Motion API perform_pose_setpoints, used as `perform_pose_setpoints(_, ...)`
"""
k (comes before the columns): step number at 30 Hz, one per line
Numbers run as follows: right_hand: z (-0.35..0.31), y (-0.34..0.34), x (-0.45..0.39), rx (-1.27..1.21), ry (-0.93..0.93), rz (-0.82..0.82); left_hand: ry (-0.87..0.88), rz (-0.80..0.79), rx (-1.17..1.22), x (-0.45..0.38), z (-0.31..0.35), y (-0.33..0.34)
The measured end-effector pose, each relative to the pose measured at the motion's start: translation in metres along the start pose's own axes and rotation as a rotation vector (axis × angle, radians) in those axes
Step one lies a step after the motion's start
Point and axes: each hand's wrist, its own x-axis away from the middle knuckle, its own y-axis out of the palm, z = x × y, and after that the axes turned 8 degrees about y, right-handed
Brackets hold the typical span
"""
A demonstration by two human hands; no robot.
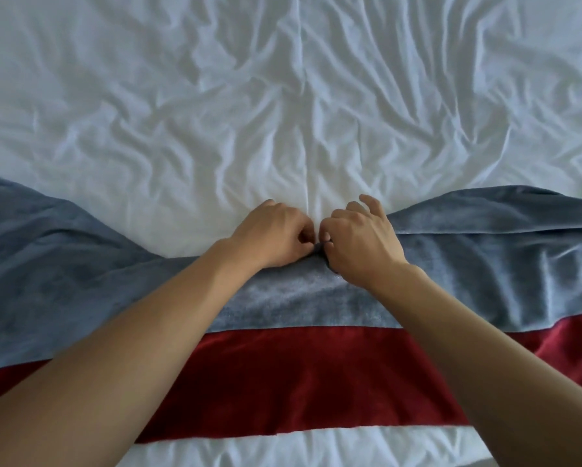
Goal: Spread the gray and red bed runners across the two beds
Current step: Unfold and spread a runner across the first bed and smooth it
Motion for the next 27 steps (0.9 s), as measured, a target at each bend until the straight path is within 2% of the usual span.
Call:
perform_pose_setpoints(4, 0.005, -0.003, -0.004, -0.085, 0.080, 0.200, -0.016, -0.029, -0.022, -0.015, 0.004, -0.003)
perform_pose_setpoints(6, 0.005, -0.006, -0.008, -0.134, 0.130, 0.294, 0.005, 0.069, -0.115, -0.021, 0.001, -0.009)
perform_pose_setpoints(8, 0.004, -0.007, -0.013, -0.135, 0.154, 0.299, 0.044, 0.213, -0.185, -0.025, 0.001, -0.014)
perform_pose_setpoints(10, 0.005, -0.008, -0.016, -0.131, 0.158, 0.287, 0.065, 0.275, -0.182, -0.023, 0.001, -0.015)
perform_pose_setpoints(15, 0.020, -0.017, -0.021, -0.085, 0.190, 0.379, -0.003, 0.278, -0.103, -0.013, -0.005, -0.018)
perform_pose_setpoints(18, 0.020, -0.021, -0.027, -0.118, 0.164, 0.365, 0.019, 0.338, -0.210, -0.017, 0.001, -0.027)
perform_pose_setpoints(21, 0.016, -0.024, -0.038, -0.156, 0.054, 0.364, 0.046, 0.455, -0.321, -0.013, 0.008, -0.024)
perform_pose_setpoints(23, 0.020, -0.025, -0.045, -0.135, 0.027, 0.367, 0.051, 0.451, -0.336, -0.008, 0.011, -0.016)
perform_pose_setpoints(25, 0.029, -0.022, -0.044, -0.145, 0.015, 0.353, 0.017, 0.426, -0.295, -0.004, 0.009, -0.011)
perform_pose_setpoints(27, 0.037, -0.019, -0.043, -0.205, 0.001, 0.329, -0.092, 0.428, -0.247, -0.005, 0.001, -0.014)
